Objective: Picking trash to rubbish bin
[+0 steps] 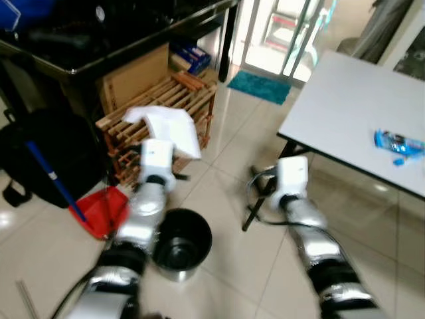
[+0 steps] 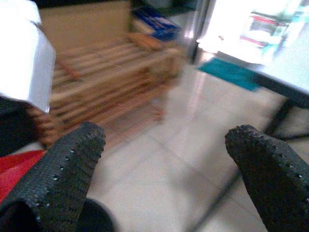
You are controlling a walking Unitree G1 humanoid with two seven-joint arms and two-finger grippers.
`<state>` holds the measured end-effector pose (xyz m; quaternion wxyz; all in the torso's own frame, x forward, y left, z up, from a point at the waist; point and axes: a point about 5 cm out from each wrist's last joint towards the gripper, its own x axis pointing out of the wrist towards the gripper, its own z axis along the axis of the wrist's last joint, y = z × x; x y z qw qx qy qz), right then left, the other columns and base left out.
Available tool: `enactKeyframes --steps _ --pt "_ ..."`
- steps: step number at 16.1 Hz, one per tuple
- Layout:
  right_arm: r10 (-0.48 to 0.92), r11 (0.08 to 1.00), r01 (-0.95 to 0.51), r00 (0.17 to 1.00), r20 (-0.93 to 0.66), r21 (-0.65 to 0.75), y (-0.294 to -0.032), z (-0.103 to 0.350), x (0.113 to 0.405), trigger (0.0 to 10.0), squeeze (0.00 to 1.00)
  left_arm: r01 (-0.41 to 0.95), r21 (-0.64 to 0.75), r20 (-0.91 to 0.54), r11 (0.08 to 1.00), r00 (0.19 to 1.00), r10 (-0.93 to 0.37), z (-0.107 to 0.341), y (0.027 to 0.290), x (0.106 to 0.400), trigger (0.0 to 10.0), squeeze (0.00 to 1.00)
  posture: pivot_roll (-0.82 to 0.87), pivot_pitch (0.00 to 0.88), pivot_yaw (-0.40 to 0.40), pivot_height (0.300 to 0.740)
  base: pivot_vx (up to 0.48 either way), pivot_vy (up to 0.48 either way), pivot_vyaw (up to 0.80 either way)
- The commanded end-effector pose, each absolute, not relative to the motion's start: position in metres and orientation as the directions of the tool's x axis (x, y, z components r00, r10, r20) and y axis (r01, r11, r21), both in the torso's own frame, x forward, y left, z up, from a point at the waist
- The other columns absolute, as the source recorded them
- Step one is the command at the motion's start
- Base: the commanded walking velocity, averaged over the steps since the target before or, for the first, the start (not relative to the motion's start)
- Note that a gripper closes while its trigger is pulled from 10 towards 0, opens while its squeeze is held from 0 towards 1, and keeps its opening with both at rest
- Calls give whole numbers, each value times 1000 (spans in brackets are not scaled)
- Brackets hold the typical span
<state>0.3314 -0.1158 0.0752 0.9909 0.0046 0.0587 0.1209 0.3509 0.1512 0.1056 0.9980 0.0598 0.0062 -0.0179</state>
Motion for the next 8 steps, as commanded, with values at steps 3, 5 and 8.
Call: enactKeyframes --steps 3,5,8 --pt "210 977 -211 970 -126 6 -129 74 332 10000 0 65 107 -8 992 998 -64 107 139 352 10000 0 -62 81 -79 740 310 0 0" --pt "212 977 -213 969 -127 6 -129 73 332 10000 0 67 109 -7 992 998 -67 107 138 352 10000 0 -62 81 -80 740 311 0 0" --pt "215 976 -215 968 -128 7 -129 73 332 10000 0 67 108 -7 992 998 -67 107 138 352 10000 0 -63 80 -79 740 310 0 0"
